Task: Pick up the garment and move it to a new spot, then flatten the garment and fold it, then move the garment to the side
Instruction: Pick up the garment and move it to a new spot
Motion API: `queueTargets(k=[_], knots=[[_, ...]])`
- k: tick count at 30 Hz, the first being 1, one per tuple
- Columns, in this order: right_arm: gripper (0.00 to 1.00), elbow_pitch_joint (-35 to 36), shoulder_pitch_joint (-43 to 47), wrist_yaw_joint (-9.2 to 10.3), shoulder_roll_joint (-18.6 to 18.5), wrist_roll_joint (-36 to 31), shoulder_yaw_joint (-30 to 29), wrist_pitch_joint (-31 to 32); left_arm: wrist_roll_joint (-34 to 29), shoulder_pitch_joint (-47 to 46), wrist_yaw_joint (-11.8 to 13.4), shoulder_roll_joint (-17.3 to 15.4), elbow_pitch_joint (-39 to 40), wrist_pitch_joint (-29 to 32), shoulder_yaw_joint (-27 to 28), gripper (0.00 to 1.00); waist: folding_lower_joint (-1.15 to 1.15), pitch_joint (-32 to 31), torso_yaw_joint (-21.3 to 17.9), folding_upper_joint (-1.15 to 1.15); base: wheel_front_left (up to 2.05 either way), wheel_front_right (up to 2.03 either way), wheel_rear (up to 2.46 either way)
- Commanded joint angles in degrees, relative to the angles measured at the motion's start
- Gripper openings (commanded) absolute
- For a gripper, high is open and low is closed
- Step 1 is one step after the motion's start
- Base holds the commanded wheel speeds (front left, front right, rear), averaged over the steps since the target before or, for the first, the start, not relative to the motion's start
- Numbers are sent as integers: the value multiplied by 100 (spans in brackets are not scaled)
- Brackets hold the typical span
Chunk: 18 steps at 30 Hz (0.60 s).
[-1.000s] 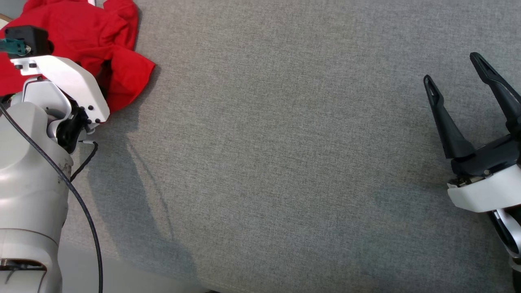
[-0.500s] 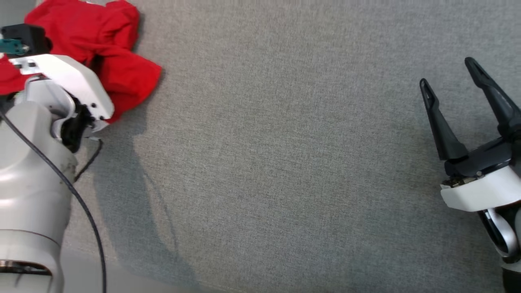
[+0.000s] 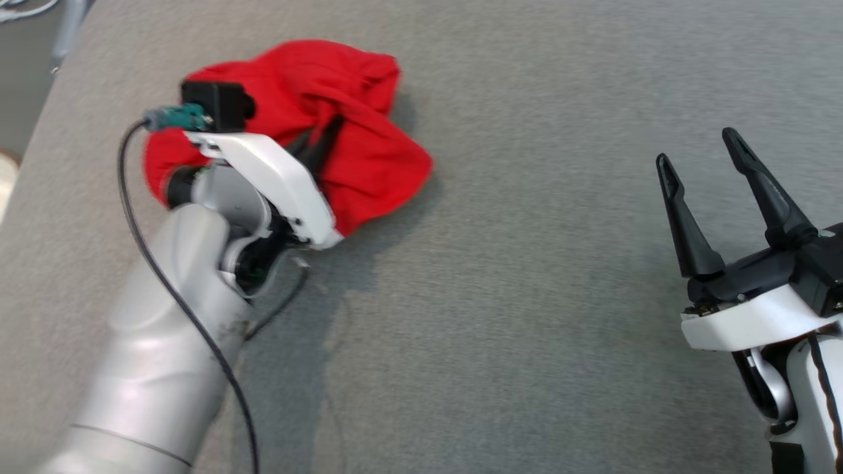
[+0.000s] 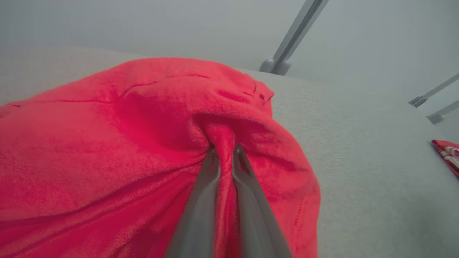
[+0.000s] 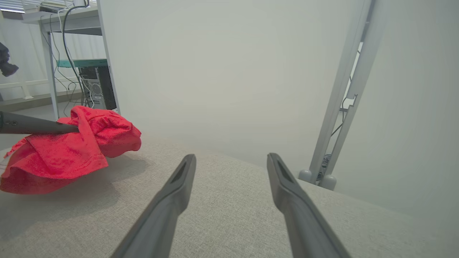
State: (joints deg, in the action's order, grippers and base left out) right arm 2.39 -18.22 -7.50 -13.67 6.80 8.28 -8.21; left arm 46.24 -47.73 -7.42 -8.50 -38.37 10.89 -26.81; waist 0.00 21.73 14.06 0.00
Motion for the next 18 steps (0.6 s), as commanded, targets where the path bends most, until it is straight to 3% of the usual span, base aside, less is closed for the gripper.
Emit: queueTargets(k=[1,5,10,14,15,16,17,18], knots=[[100,-91,17,2,52,44,-2,-116,173,144,42,156,145,-54,64,0,0,-236,-406,0,0,0,0],[100,-215,-40,2,160,60,-21,-233,20,255,198,347,359,-110,-197,0,0,-238,-787,0,0,0,0],[100,-346,-145,2,310,50,-28,-383,-114,294,574,519,507,-348,-733,0,0,-97,-1433,0,0,0,0],[100,-469,-218,2,414,74,-91,-507,208,198,989,547,716,-631,-1315,0,0,36,-1890,0,0,0,0],[100,-506,-231,2,434,86,-97,-529,281,146,1119,538,716,-714,-1436,19,0,56,-1973,0,0,0,0],[100,-542,-234,2,455,96,-111,-558,342,96,1241,535,693,-811,-1547,73,0,66,-2042,0,0,0,0],[100,-580,-227,2,472,97,-131,-573,393,68,1347,534,642,-864,-1661,100,0,64,-2097,0,0,0,0],[100,-614,-215,2,491,99,-149,-602,413,37,1437,535,571,-923,-1783,100,0,55,-2138,0,0,0,0]])
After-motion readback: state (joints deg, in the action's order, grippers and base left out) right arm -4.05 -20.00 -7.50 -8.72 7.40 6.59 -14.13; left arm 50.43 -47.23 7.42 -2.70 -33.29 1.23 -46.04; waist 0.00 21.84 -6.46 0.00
